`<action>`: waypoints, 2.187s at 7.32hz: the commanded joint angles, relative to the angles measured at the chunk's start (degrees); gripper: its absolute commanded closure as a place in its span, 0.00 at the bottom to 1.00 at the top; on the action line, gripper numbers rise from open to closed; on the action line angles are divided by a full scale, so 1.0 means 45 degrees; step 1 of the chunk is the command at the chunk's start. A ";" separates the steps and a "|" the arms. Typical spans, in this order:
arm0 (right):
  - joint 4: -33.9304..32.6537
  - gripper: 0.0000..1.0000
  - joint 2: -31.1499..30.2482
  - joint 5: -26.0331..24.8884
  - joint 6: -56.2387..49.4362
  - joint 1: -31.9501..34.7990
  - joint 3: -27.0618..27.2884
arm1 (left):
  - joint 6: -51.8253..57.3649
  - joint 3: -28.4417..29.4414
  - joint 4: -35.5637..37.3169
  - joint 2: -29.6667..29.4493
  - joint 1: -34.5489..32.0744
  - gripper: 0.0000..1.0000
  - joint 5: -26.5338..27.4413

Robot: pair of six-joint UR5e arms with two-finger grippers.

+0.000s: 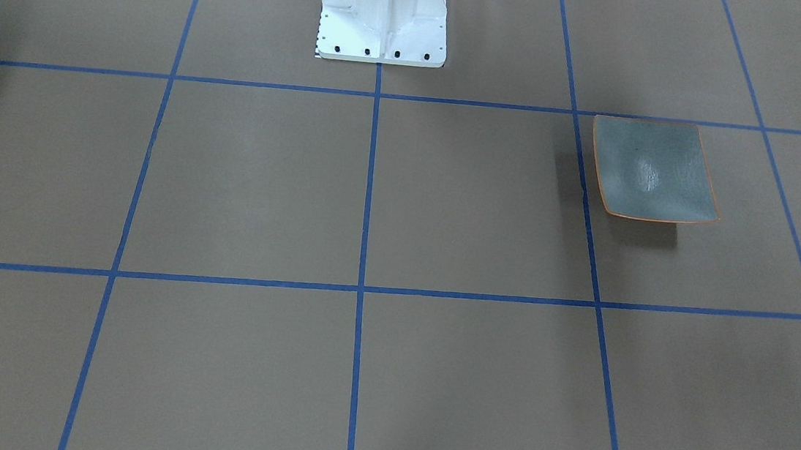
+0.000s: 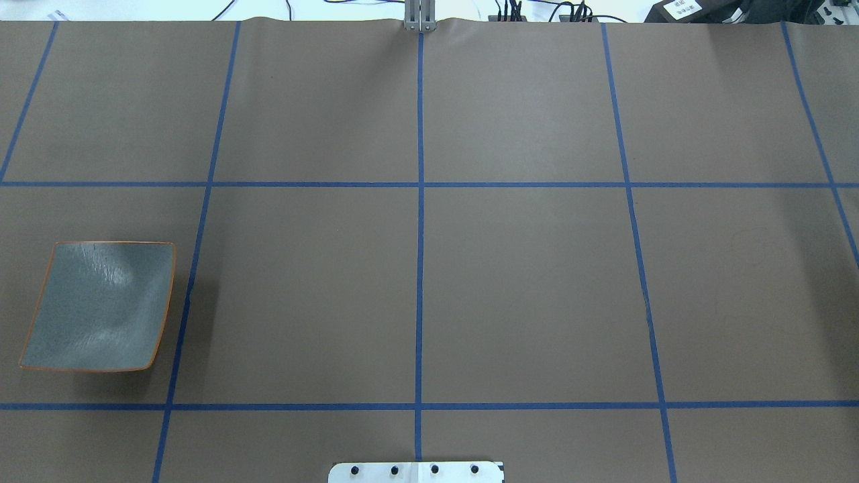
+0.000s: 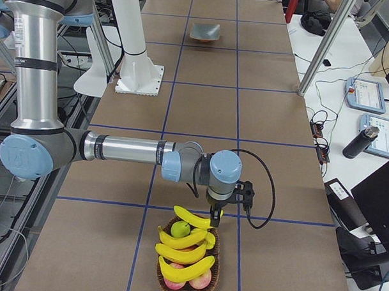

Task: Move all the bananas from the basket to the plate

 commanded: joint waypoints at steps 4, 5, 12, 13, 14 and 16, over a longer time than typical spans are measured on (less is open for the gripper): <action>0.0102 0.00 -0.0357 0.0186 -0.0140 -0.0009 -0.0233 | 0.0028 -0.0113 -0.0670 -0.0216 0.0000 0.00 0.0054; 0.0121 0.00 -0.0280 0.0285 -0.0238 -0.0009 -0.0311 | 0.0065 -0.0093 -0.0632 -0.0217 0.0020 0.00 0.0054; -0.0016 0.00 0.1517 -0.1213 -0.6936 0.2315 -0.4451 | -0.0032 -0.0190 -0.0690 -0.0275 0.0020 0.00 -0.0005; 0.0004 0.00 0.1537 -0.1276 -0.6996 0.2315 -0.4723 | -0.0032 -0.0326 -0.0613 -0.0275 0.0020 0.00 -0.0005; 0.0023 0.00 0.1576 -0.1258 -0.7016 0.2315 -0.5054 | -0.0032 -0.0443 -0.0554 -0.0275 0.0020 0.00 -0.0005; 0.0024 0.00 0.1615 -0.1277 -0.7426 0.2179 -0.5563 | -0.0032 -0.0464 -0.0534 -0.0295 0.0039 0.00 -0.0005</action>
